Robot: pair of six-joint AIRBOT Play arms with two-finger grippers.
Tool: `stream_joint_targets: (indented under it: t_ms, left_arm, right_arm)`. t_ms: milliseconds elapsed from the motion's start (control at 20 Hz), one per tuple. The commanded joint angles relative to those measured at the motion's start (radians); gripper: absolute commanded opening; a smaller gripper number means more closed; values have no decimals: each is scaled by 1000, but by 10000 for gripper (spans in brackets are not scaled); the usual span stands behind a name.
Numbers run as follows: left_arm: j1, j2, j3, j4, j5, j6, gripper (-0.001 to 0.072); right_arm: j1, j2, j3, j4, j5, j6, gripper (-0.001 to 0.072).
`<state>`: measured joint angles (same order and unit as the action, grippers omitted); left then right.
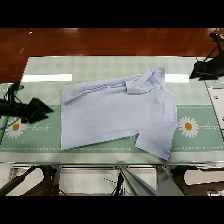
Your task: Fold the shirts.
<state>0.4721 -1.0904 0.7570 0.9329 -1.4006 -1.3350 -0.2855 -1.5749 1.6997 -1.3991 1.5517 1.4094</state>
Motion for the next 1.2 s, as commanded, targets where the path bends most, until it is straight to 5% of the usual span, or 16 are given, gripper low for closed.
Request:
stream_joint_targets:
  t_ms: [0,350,950,1150]
  left_arm:
    - [87,177,-240,122,-50,-20,484]
    - [105,206,-357,18,-23,43,521]
    - [6,-38,-357,50,119,60,521]
    - [-114,-147,-356,-116,184,124,520]
  right_arm:
    - [-109,113,-185,100,-19,-35,497]
    - [-161,248,-524,196,-166,-95,497]
    - [-161,248,-538,195,-184,-113,497]
    - [-161,248,-538,193,-171,-113,497]
